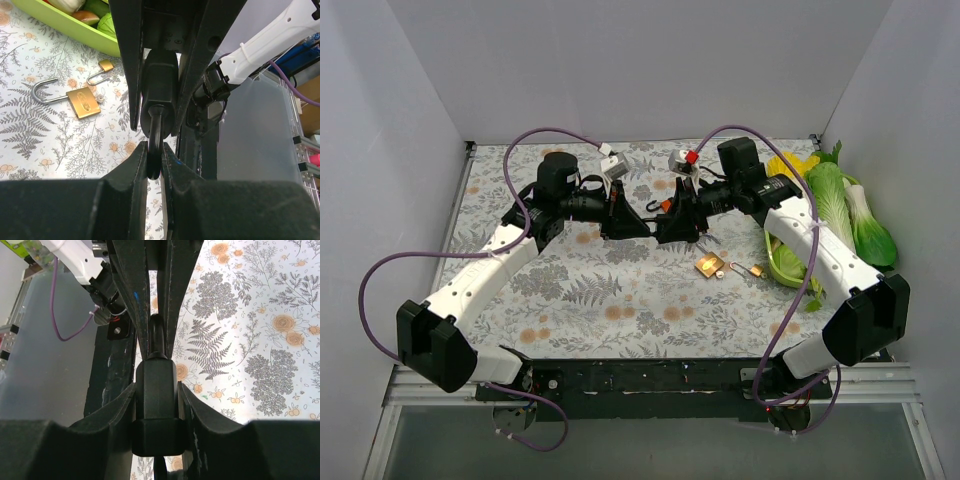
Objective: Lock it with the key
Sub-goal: Lock the lock.
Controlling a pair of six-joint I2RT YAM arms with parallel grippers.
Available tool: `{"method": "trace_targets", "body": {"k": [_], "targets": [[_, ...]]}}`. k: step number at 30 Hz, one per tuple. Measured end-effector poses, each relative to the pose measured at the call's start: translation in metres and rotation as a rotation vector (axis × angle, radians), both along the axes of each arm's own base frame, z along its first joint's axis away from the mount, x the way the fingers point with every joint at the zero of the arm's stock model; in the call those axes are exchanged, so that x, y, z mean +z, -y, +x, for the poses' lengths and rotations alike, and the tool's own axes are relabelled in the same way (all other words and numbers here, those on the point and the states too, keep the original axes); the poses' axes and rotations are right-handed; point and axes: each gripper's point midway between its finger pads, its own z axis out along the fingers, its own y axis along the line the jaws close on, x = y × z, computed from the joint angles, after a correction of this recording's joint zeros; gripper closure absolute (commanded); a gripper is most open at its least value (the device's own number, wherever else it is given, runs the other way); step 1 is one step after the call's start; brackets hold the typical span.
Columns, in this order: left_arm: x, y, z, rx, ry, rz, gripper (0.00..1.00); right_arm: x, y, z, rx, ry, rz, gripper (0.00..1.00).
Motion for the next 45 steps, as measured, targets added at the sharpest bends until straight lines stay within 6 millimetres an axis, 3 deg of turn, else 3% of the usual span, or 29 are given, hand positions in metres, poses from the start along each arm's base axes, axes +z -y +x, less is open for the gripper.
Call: {"method": "trace_targets", "body": {"k": [1, 6, 9, 10, 11, 13, 18, 31, 45], "targets": [[0.0, 0.0, 0.0, -0.001, 0.004, 0.002, 1.0, 0.0, 0.0, 0.0, 0.002, 0.007, -0.002, 0.67], [0.003, -0.004, 0.001, -0.005, 0.018, 0.009, 1.0, -0.001, 0.001, 0.001, 0.004, 0.035, -0.006, 0.46], [0.006, -0.007, 0.004, 0.007, 0.004, 0.0, 1.0, 0.0, 0.0, 0.002, 0.011, 0.059, 0.004, 0.41], [0.007, -0.009, 0.006, 0.012, 0.001, -0.002, 1.0, 0.001, -0.001, 0.003, 0.011, 0.071, 0.01, 0.29], [0.007, -0.01, 0.006, 0.014, -0.003, -0.004, 1.0, 0.002, -0.001, 0.004, 0.009, 0.077, 0.013, 0.25], [0.008, -0.012, 0.009, 0.021, -0.001, -0.005, 1.0, 0.003, 0.0, 0.004, 0.004, 0.07, 0.014, 0.23], [0.009, -0.017, 0.011, 0.026, 0.019, 0.005, 1.0, 0.004, 0.009, 0.01, -0.027, 0.074, 0.014, 0.26], [0.006, -0.024, 0.0, -0.044, 0.111, 0.042, 1.0, -0.003, 0.025, 0.006, -0.01, 0.087, -0.036, 0.54], [0.006, -0.027, -0.005, -0.083, 0.161, 0.062, 1.0, -0.015, 0.034, 0.0, 0.019, 0.118, -0.087, 0.67]]}}
